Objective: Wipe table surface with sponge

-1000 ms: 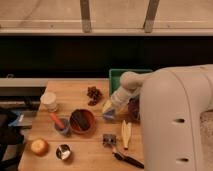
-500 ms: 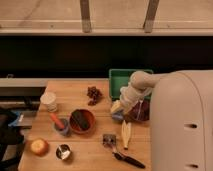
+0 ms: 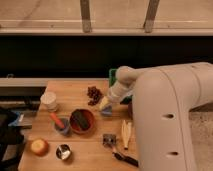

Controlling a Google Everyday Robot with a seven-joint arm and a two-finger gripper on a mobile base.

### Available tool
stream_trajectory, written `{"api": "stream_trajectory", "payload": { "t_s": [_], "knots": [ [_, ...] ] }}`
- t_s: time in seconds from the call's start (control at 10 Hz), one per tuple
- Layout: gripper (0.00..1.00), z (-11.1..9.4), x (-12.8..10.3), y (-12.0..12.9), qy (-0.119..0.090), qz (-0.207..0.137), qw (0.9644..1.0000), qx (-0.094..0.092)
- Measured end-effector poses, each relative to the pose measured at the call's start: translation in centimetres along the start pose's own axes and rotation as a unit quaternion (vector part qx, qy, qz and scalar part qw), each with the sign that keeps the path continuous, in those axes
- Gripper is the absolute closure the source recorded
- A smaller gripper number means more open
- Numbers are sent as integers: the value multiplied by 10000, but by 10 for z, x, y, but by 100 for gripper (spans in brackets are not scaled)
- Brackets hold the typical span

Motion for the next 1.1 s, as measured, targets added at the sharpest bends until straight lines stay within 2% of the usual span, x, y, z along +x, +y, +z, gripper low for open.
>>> {"api": "stream_trajectory", "payload": {
  "t_s": [0.2,0.4,0.7,0.9,1.1],
  "knots": [
    [100,9,0,13,54,-12,10000,-40],
    [100,12,14,12,80,95,9999,-94],
    [100,3,47,-21,31,471,9987,-179],
    [100,-11,66,-51,-2,642,9978,-140],
    [100,-21,65,-62,-21,597,9982,-56]
  ]
}}
